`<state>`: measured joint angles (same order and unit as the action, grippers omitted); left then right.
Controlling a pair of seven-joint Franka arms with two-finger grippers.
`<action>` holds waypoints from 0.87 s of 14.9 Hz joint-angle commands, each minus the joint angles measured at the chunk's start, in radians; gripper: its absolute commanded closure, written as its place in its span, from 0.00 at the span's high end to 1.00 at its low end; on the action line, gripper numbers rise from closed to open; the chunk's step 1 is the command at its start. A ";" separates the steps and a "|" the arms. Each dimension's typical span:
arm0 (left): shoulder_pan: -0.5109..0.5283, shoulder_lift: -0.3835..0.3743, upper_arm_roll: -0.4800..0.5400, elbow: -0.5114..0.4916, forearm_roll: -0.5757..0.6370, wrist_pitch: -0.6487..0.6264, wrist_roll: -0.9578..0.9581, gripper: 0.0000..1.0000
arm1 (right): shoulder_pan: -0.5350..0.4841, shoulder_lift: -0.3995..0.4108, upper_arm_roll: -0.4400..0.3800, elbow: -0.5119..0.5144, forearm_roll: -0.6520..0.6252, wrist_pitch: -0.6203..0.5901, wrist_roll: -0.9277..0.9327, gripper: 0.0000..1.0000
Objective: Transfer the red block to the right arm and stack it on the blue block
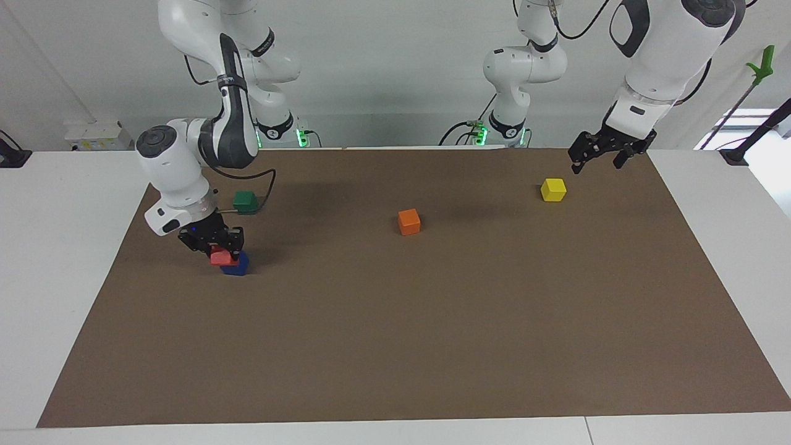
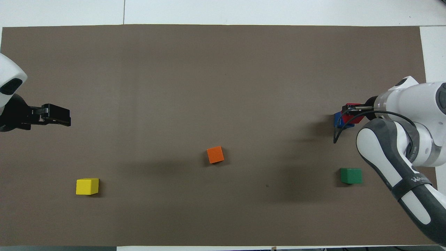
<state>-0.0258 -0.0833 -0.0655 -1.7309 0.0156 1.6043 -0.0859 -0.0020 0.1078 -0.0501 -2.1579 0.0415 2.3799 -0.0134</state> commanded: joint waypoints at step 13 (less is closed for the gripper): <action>-0.025 0.008 0.009 0.008 0.010 0.019 0.127 1.00 | -0.004 -0.022 0.009 -0.039 0.003 0.027 0.098 0.64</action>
<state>-0.0327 -0.0813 -0.0665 -1.7309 0.0156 1.6150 0.0302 -0.0010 0.1061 -0.0481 -2.1605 0.0416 2.3812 0.0586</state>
